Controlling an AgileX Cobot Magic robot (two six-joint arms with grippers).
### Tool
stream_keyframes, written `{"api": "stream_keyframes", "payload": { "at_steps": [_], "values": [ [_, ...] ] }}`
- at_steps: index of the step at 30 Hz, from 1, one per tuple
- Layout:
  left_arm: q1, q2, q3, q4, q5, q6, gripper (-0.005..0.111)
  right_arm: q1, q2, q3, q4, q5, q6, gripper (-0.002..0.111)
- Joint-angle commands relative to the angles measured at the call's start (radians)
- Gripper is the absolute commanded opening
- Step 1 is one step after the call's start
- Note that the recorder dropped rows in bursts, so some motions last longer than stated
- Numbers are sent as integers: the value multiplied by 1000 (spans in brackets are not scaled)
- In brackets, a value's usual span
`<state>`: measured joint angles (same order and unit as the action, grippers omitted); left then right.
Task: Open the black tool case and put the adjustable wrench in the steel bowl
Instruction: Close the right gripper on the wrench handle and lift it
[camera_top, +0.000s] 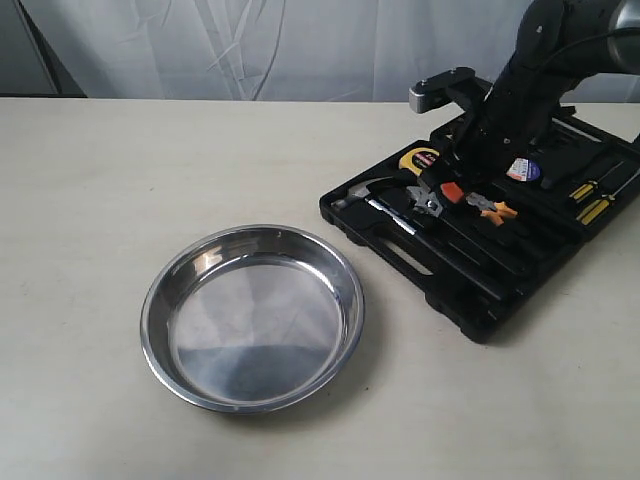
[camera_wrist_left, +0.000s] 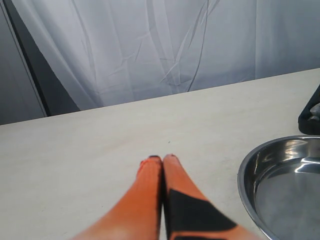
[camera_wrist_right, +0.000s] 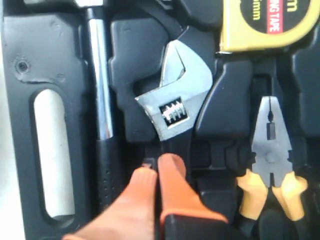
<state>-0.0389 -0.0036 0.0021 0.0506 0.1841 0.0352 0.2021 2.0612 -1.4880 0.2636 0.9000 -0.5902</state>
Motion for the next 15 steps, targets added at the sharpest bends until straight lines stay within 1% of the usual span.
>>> {"api": "stream_keyframes", "payload": {
  "at_steps": [1,3,5,6,7,8,9,10,15],
  "values": [
    [-4,4,-2,-4,-3,-5,0,-1,-12,5,8,38,1,-1],
    [-4,4,-2,-4,-3,-5,0,-1,-1,5,8,36,1,-1],
    [-4,4,-2,-4,-3,-5,0,-1,14,5,8,27,1,2],
    [-4,4,-2,-4,-3,-5,0,-1,26,5,-8,17,1,12],
    [-4,4,-2,-4,-3,-5,0,-1,27,5,-16,12,1,19],
    [-4,4,-2,-4,-3,-5,0,-1,29,5,-34,-17,4,38],
    [-4,4,-2,-4,-3,-5,0,-1,29,5,-38,-31,20,46],
    [-4,4,-2,-4,-3,-5,0,-1,29,5,-38,-64,26,51],
    [-4,4,-2,-4,-3,-5,0,-1,87,5,-52,-98,26,49]
  ]
}}
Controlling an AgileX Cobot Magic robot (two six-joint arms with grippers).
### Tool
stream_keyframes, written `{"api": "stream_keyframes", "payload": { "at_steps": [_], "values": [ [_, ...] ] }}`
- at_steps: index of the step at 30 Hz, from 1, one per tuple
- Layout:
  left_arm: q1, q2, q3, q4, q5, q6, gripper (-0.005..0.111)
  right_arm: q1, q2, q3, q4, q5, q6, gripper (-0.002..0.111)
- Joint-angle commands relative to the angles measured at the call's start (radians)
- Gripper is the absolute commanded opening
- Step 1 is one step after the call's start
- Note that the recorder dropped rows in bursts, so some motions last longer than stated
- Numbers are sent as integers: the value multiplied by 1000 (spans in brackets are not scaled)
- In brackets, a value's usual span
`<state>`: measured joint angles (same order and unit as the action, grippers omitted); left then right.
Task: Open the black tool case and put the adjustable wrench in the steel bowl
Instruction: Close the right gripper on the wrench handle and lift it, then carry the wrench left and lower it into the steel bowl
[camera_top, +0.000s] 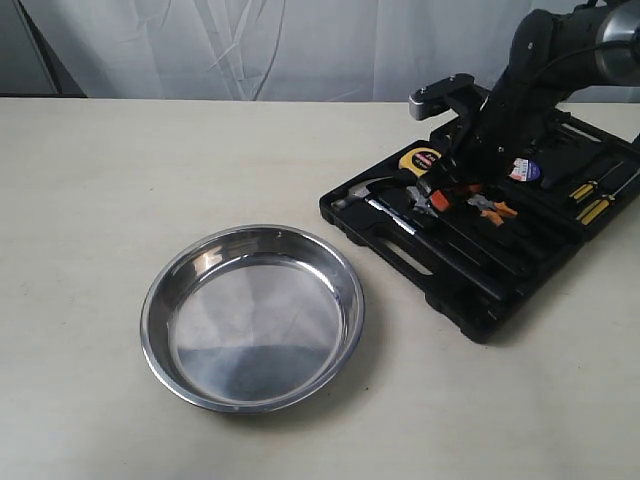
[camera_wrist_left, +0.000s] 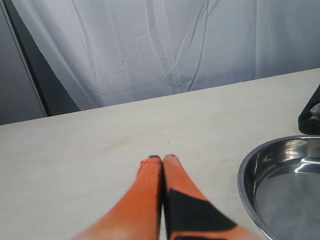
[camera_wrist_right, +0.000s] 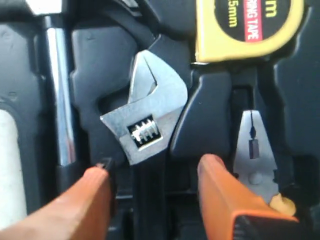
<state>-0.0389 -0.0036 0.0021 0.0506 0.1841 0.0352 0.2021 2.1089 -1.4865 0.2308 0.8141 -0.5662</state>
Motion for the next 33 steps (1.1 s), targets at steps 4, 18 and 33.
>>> {"api": "stream_keyframes", "payload": {
  "at_steps": [4,18,33],
  "values": [
    [-4,4,-2,-4,-5,-5,0,-1,114,4,-22,-7,2,48],
    [-4,4,-2,-4,-5,-5,0,-1,93,4,31,55,2,-1],
    [-4,4,-2,-4,-5,-5,0,-1,-59,4,36,43,2,-1]
  ]
}}
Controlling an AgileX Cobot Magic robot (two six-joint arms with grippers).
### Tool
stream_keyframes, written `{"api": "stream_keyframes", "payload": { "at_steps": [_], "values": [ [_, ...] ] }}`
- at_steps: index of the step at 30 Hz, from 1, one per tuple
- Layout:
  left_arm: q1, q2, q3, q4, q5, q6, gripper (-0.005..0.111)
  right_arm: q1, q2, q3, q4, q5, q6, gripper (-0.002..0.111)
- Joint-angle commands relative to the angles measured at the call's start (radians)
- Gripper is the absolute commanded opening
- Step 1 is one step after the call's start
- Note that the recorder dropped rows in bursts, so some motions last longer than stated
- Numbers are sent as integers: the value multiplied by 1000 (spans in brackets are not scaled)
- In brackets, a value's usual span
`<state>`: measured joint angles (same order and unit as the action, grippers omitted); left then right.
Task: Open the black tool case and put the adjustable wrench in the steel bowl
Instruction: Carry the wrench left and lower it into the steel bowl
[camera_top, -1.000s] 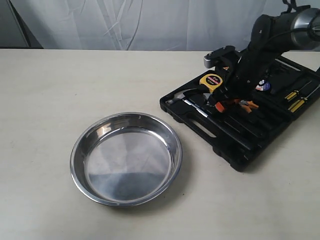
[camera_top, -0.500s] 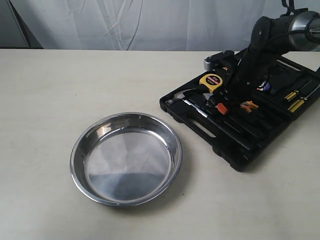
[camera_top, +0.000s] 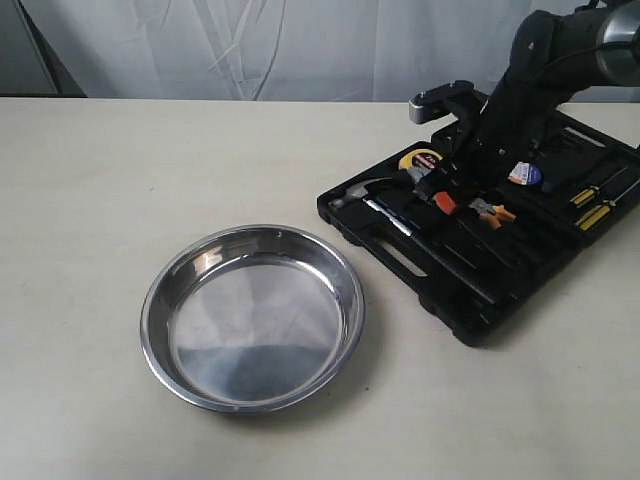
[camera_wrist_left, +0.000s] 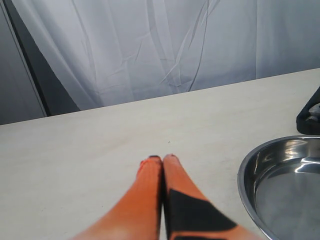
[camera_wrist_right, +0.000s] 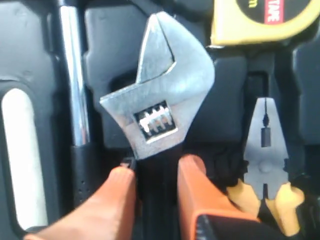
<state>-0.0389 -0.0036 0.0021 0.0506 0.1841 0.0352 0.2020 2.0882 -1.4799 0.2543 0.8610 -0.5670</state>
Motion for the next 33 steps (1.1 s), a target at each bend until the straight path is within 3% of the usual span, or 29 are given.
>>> {"api": "stream_keyframes", "payload": {
  "at_steps": [1,6,10,22,33],
  "values": [
    [-4,4,-2,-4,-5,-5,0,-1,-42,-3,18,-2,3,-1],
    [-4,4,-2,-4,-5,-5,0,-1,-70,-3,120,26,-2,-1],
    [-4,4,-2,-4,-5,-5,0,60,-99,-3,221,64,-91,-1],
    [-4,4,-2,-4,-5,-5,0,464,-72,-3,156,-31,-5,-1],
    [-4,4,-2,-4,-5,-5,0,527,46,-3,241,-186,48,-1]
  ]
}}
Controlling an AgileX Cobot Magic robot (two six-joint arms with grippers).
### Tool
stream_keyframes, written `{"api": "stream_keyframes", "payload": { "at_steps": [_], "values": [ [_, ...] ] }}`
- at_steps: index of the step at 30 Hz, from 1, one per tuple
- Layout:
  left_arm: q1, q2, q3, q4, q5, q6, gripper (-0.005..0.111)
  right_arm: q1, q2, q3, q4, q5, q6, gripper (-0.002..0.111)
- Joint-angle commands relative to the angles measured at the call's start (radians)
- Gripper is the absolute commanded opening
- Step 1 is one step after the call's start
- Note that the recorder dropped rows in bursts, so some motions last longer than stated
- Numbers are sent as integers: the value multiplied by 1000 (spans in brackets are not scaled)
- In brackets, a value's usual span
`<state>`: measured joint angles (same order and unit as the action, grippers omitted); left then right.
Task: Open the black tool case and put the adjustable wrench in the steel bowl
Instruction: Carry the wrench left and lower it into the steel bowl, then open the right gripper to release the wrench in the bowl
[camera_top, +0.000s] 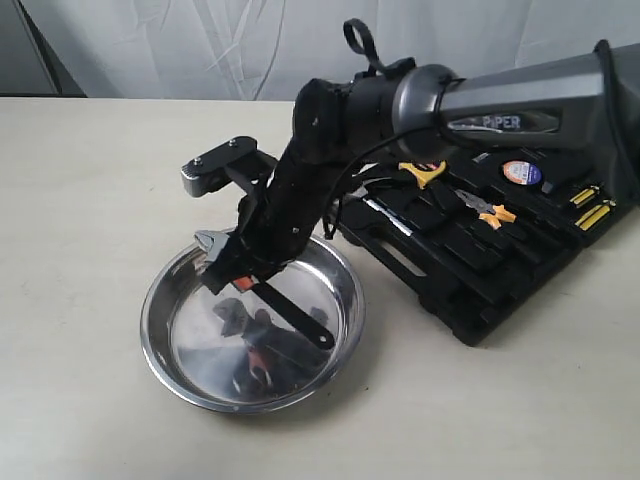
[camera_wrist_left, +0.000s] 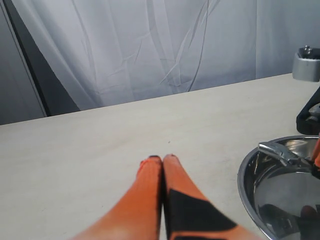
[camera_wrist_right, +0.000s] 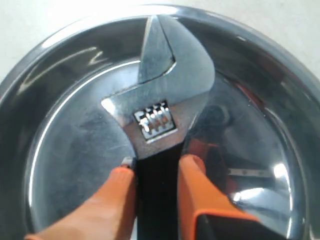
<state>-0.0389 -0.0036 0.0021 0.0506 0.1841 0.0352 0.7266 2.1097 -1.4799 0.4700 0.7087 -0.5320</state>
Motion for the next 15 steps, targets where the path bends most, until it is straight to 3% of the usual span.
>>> {"api": "stream_keyframes", "payload": {
  "at_steps": [1,5,7,13,15],
  "values": [
    [-4,4,-2,-4,-5,-5,0,2,30,-3,33,-34,13,-1],
    [-4,4,-2,-4,-5,-5,0,2,44,-3,32,-31,13,0],
    [-4,4,-2,-4,-5,-5,0,2,47,-3,29,-33,13,7],
    [-4,4,-2,-4,-5,-5,0,2,47,-5,29,-44,13,47],
    [-4,4,-2,-4,-5,-5,0,2,47,-14,26,-30,13,46]
  ]
}}
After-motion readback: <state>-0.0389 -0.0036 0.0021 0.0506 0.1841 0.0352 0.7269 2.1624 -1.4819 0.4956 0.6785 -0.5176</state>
